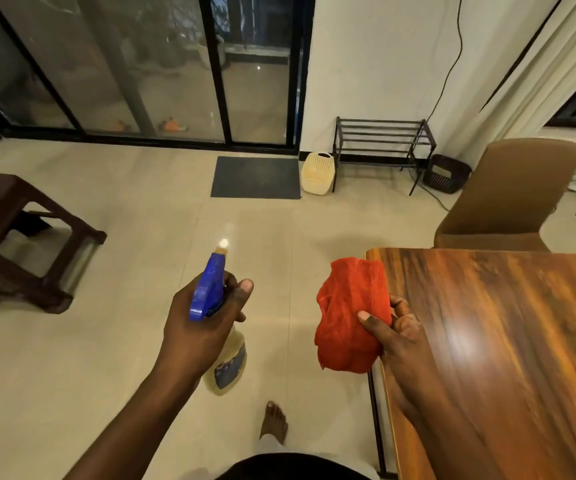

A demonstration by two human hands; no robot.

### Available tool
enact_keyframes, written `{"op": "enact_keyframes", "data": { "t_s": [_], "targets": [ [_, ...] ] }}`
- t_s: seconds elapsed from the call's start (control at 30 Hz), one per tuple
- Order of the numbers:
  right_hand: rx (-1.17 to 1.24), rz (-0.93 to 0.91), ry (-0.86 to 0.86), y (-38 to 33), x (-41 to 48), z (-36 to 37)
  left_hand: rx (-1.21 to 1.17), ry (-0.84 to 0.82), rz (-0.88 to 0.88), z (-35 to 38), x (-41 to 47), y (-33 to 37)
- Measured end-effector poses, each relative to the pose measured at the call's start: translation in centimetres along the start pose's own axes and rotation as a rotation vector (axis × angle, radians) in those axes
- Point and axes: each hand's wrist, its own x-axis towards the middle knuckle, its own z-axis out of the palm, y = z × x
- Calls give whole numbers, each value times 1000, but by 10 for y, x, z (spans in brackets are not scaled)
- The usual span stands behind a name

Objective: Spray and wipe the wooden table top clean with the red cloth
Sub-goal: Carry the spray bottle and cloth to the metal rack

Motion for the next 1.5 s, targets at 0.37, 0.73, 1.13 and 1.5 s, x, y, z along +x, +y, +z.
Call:
{"op": "enact_keyframes", "data": {
  "t_s": [0.37, 0.73, 1.13, 1.5],
  "targets": [
    [57, -18, 82, -74, 204, 35, -2, -24, -1, 56, 224, 60],
    [136, 10, 261, -144, 409, 60, 29, -195, 10, 148, 483, 129],
    [86, 92, 282, -206, 681, -2, -82, -152, -194, 311, 704, 156],
    [-65, 266, 71, -237, 995, -42, -31, -38, -359, 478, 893, 140]
  ]
}}
